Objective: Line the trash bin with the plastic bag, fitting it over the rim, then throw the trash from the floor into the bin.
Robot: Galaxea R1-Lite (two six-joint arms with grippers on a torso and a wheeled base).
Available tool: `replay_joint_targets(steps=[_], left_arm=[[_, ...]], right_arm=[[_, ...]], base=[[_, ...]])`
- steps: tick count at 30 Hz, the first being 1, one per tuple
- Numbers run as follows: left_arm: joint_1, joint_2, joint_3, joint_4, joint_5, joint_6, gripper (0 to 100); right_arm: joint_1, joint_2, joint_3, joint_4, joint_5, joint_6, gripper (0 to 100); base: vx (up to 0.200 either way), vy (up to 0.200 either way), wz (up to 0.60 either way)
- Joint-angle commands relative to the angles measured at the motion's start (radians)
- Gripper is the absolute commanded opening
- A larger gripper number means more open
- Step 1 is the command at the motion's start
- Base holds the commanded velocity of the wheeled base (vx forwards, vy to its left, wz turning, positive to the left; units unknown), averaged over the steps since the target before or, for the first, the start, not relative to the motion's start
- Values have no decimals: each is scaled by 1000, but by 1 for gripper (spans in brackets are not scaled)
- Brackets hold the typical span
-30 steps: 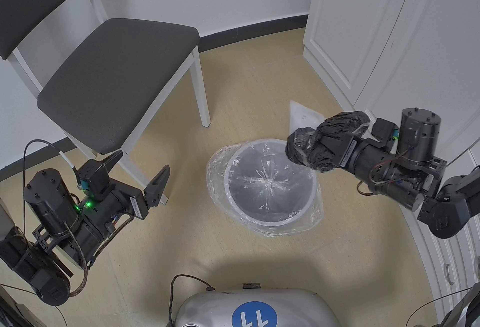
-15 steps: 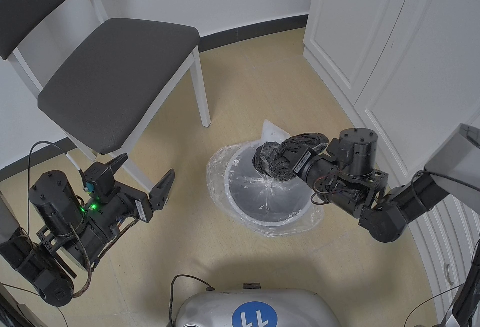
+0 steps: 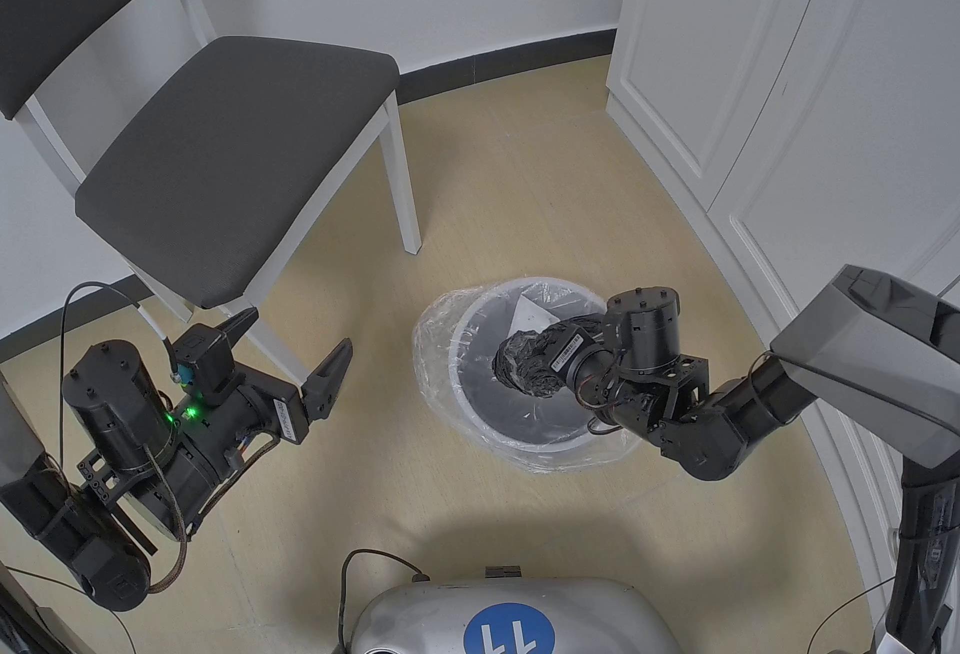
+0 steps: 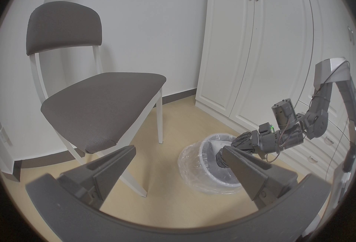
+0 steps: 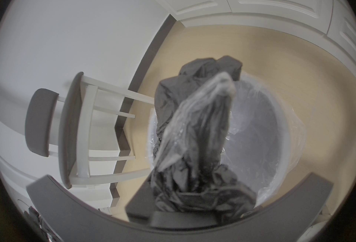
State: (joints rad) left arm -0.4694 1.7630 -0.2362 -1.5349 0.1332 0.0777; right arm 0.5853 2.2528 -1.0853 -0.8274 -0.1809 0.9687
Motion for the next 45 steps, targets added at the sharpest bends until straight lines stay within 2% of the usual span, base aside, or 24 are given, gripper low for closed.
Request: replay_joint_targets(steps=[1, 8, 16, 20, 22, 24, 31, 41, 45], left_arm=[[0, 3, 0, -1, -1, 1, 100], [0, 6, 0, -1, 0, 1, 100], [1, 6, 0, -1, -1, 1, 100], [6, 3, -2, -1, -1, 1, 100], [8, -2, 0, -1, -1, 1, 100], [8, -4, -2, -1, -1, 2, 100], [9, -8, 0, -1, -1, 2, 100], [9, -7, 1, -1, -1, 2, 100], [8, 1, 5, -1, -1, 2, 100]], right_arm=[[-2, 79, -41, -6, -11, 4, 0], [-10, 145, -107, 5, -17, 8, 0], [-7, 143, -99, 4, -20, 8, 0], [1, 64, -70, 7, -40, -5, 0], [1, -4, -44, 18, -42, -39, 0], [1, -65, -36, 59, -52, -81, 0], [10, -171, -64, 209, -80, -84, 0], [62, -128, -54, 229, -81, -84, 0], [83, -47, -59, 231, -81, -85, 0]], base=[[0, 0, 0], [0, 0, 0], [0, 0, 0], [0, 0, 0], [0, 0, 0], [0, 0, 0], [0, 0, 0], [0, 0, 0], [0, 0, 0]])
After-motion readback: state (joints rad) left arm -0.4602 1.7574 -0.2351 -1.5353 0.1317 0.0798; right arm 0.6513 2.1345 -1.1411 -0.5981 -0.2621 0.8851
